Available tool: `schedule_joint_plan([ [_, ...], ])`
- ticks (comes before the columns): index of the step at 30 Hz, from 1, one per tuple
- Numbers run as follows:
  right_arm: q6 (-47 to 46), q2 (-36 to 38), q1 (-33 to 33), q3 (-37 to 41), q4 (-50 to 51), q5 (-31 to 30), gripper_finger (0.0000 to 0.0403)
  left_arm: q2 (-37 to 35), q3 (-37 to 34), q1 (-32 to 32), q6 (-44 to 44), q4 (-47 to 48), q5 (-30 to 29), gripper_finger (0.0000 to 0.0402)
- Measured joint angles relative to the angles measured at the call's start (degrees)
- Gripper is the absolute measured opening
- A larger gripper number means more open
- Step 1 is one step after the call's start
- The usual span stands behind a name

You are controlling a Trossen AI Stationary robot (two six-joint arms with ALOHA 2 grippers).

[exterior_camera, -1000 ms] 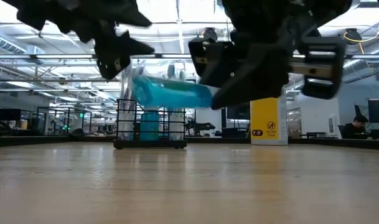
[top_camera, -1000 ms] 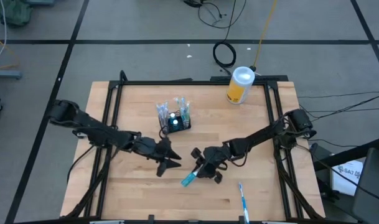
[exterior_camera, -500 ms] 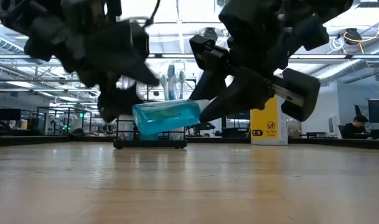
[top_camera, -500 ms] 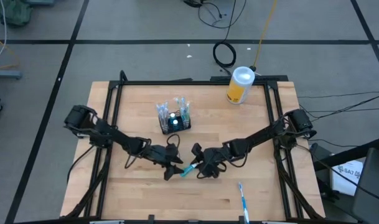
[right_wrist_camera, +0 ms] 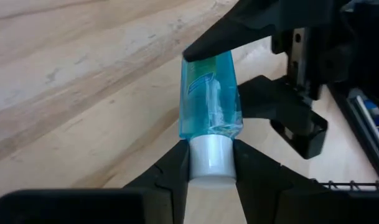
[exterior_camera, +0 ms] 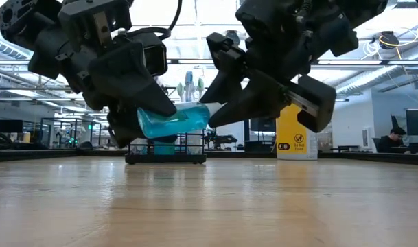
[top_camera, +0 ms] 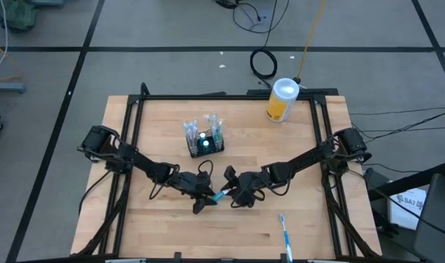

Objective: Pick & Place toothbrushing station
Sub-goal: Put the blue mouthwash into the black mesh organizer

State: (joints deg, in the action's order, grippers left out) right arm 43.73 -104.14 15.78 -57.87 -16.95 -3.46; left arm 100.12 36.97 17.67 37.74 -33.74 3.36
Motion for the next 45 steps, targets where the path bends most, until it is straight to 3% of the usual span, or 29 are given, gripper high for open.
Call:
schedule_joint_plan([
  [6, -5.83, 0.0, -0.05, 0.0, -0.62, -5.09, 0.0111, 0.0, 0.01, -0.2, 0.16, 0.2, -0.42, 0.0138],
  [14, -7.04, 0.0, 0.43, 0.0, -0.41, -5.38, 0.013, 0.02, 0.0, -0.48, -0.55, 0.18, -0.44, 0.0082],
  [18, -8.43, 0.0, 0.47, 0.0, -0.54, -5.7, 0.0137, 0.0, 0.0, -0.8, -0.53, 0.14, -0.46, 0.0079],
  [22, -15.55, 0.0, 0.45, 0.0, -0.24, -6.08, 0.0147, 0.0, 0.0, -1.09, -0.54, -0.43, -0.46, 0.0085],
  [25, -20.52, 0.02, 0.72, 0.0, 3.1, -10.58, 0.0155, 0.0, 0.01, -1.16, -2.65, -1.28, -0.46, 0.008],
  [29, -21.96, 3.7, 1.97, 0.05, 12.49, -17.28, 0.0161, 0.0, 0.02, -1.71, -4.33, -1.41, -0.46, 0.0077],
  [35, -33.69, 11.83, 2.92, 0.11, 19.84, -17.31, 0.0158, -0.99, 0.02, -4.32, -7.89, -3.24, -0.91, 0.0083],
  [41, -40.57, 17.15, 1.14, 6.69, 7.58, -17.39, 0.0156, -6.73, 0.07, -6.93, -16.97, -4.3, -2.06, 0.0084],
  [45, -37.18, 17.74, -0.65, 12.07, -11.25, -17.31, 0.0154, -12.61, 0.05, -7.67, -23.84, -4.31, -2.56, 0.0085],
])
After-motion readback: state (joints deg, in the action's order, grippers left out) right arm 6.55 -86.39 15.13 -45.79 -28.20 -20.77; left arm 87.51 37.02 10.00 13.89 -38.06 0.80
